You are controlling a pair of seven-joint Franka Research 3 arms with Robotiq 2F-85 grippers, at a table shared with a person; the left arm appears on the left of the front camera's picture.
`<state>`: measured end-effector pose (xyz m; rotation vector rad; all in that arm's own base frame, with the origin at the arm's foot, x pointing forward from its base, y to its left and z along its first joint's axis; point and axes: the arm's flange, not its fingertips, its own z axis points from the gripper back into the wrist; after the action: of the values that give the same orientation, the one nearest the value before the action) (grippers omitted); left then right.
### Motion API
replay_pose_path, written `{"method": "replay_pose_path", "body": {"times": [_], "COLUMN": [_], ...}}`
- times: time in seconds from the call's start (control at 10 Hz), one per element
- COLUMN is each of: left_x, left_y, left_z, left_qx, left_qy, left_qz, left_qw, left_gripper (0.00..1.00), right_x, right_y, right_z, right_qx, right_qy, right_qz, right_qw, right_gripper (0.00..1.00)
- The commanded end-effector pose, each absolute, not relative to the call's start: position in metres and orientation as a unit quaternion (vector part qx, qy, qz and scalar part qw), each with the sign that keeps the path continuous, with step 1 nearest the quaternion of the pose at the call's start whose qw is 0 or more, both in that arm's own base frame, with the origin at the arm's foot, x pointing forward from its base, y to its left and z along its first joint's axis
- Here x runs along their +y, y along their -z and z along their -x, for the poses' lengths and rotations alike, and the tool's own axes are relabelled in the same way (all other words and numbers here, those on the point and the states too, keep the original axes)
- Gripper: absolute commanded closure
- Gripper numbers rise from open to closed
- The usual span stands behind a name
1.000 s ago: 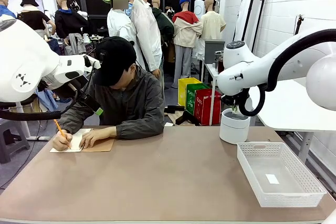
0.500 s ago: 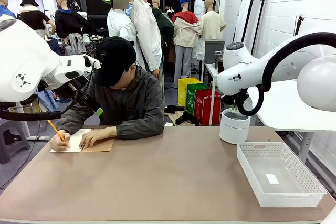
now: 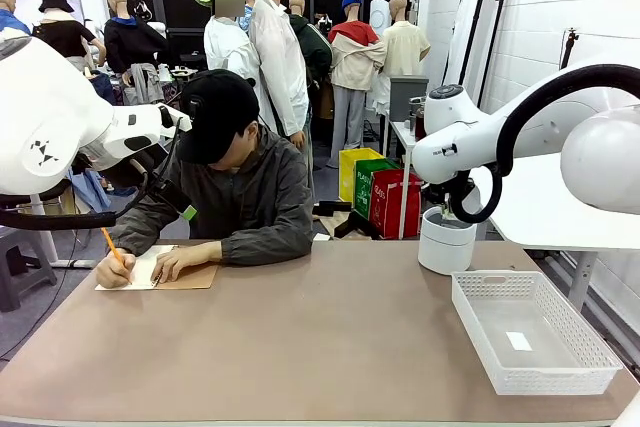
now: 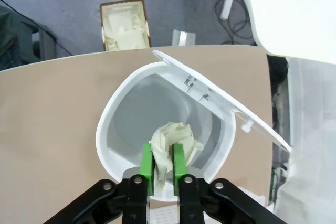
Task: Sort the paper based on its condition.
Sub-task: If a person hands you a paper, place it in the Organizing basket , and if it's crumpled, put it in the Trash can.
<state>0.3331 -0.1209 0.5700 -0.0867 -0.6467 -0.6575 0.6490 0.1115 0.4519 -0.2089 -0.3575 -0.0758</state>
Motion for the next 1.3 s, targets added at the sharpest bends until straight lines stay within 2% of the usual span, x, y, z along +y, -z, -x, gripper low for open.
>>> {"method": "replay_pose_path", "body": {"times": [0.0, 0.2, 0.3, 0.8, 1.2], "left_x": [-0.12, -0.12, -0.12, -0.12, -0.12], "left_y": [-0.57, -0.57, -0.57, -0.57, -0.57], "left_z": [-0.333, -0.333, -0.333, -0.333, -0.333], "left_qx": [-0.311, -0.311, -0.311, -0.311, -0.311], "left_qy": [0.317, 0.317, 0.317, 0.317, 0.317], "left_qz": [0.041, 0.041, 0.041, 0.041, 0.041], "left_qw": [0.895, 0.895, 0.895, 0.895, 0.895], "left_gripper": [0.0, 0.0, 0.0, 0.0, 0.0], "right_x": [0.115, 0.114, 0.113, 0.115, 0.113], "right_y": [-0.453, -0.453, -0.454, -0.465, -0.46], "right_z": [-0.656, -0.655, -0.655, -0.648, -0.647], "right_qx": [-0.168, -0.168, -0.17, -0.167, -0.178], "right_qy": [0.048, 0.048, 0.048, 0.047, 0.047], "right_qz": [0.1, 0.096, 0.093, 0.07, 0.087], "right_qw": [0.98, 0.98, 0.98, 0.982, 0.979], "right_gripper": [0.44, 0.06, 0.0, 0.0, 0.0]}}
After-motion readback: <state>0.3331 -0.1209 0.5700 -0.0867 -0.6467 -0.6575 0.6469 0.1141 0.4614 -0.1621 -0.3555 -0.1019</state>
